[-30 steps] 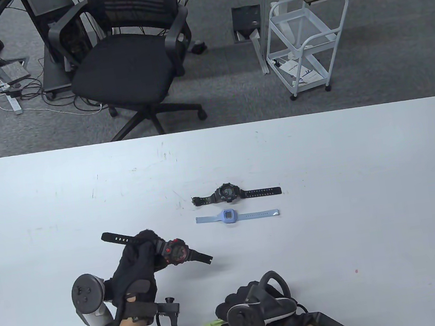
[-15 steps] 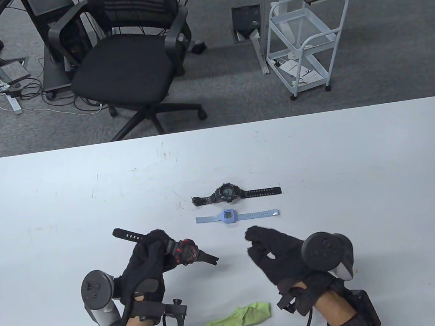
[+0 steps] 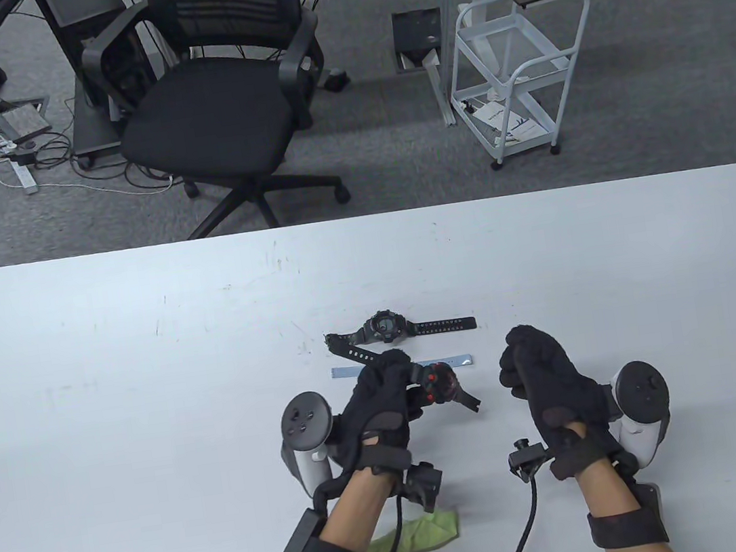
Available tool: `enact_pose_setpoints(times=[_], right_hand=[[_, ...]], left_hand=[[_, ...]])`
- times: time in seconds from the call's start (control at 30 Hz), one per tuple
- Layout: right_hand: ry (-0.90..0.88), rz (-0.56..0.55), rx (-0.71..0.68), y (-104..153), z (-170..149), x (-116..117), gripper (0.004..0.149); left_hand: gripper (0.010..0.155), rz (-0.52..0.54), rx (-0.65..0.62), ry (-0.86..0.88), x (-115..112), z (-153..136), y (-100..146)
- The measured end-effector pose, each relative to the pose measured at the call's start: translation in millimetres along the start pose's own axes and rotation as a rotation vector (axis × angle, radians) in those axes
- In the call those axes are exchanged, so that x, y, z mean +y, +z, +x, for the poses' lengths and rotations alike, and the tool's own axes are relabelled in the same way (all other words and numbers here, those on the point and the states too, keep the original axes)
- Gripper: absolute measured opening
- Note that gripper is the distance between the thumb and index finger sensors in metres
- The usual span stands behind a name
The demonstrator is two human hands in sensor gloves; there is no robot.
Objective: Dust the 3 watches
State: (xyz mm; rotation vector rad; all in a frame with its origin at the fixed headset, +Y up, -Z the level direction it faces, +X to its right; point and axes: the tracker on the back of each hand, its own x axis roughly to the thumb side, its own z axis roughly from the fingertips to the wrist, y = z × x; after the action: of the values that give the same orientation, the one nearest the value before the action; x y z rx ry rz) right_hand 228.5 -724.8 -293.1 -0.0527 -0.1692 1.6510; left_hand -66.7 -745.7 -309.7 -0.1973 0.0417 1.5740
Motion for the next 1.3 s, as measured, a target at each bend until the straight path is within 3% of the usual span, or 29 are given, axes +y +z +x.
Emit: enact_pose_setpoints(times=[0.17, 0.43, 0.93, 1.3], right_hand=[[-0.035, -0.021, 0.035, -2.3, -5.4, -6.7, 0.063], [-0.036, -0.009, 0.044, -4.1, -6.1, -4.2, 0.062], [0.006, 0.013, 0.058, -3.8, -8.3, -3.0, 0.062], [0.06, 0.039, 0.077, -4.3, -12.0, 0.0, 0.062]], left_hand=[[0.049, 0.045, 0.098, 0.034, -21.9, -22.0, -10.9], [0.053, 0.081, 0.142, 0.021, -14.3, -35.1, -5.5], [0.062, 0.206, 0.156, 0.01, 37.5, -39.0, 9.2], [0.063, 0.28, 0.123, -0.021, 94.2, -32.7, 21.7]])
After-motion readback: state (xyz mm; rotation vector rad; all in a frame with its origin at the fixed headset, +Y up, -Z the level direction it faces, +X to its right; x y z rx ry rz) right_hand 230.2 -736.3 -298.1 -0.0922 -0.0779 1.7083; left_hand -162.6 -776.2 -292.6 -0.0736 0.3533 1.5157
